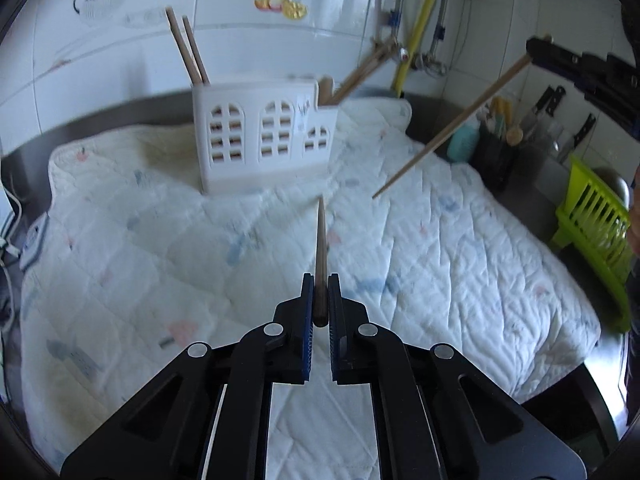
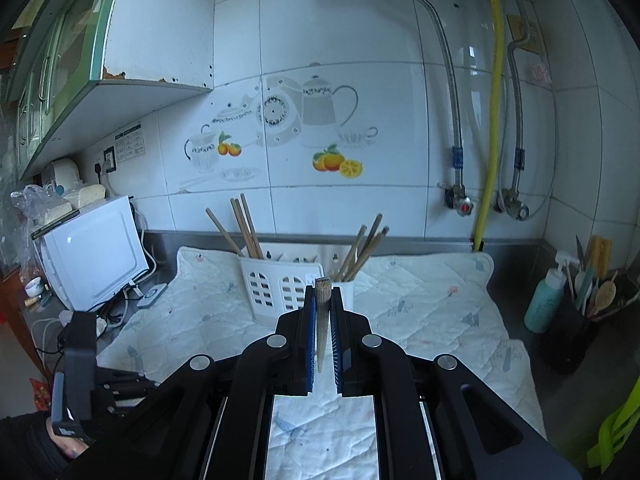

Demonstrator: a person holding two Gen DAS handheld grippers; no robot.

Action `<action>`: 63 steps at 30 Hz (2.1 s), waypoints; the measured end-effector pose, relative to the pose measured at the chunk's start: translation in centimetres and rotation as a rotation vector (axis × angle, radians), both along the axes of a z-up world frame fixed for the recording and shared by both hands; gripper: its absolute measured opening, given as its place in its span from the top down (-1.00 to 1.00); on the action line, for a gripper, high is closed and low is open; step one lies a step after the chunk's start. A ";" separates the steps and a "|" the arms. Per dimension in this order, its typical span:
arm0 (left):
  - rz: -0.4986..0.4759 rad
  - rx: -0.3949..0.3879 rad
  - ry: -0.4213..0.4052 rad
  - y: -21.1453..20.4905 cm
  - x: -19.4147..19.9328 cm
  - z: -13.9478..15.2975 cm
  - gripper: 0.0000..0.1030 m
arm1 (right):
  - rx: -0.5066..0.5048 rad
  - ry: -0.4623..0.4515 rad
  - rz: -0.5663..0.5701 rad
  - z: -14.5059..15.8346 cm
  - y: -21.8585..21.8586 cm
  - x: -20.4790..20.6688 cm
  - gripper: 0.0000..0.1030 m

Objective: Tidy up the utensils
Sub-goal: 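Lift both held chopsticks up over the white utensil holder, then open the right tool over the holder while the left tool releases its chopstick inside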

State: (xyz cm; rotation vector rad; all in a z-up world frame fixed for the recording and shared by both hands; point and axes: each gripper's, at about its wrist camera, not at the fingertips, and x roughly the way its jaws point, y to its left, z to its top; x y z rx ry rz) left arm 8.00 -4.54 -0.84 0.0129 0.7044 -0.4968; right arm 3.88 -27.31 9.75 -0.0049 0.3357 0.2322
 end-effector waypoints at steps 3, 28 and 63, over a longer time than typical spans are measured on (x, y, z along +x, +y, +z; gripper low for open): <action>0.023 -0.016 -0.046 0.6 1.1 2.1 0.90 | -0.002 -0.015 0.012 1.5 0.0 0.8 0.86; 0.033 -0.055 -0.200 1.5 7.5 12.0 0.91 | -0.077 0.020 0.025 8.2 2.4 14.6 0.87; 0.199 -0.054 -0.470 -0.3 17.9 21.7 0.90 | -0.034 0.060 0.093 1.6 0.7 10.1 0.01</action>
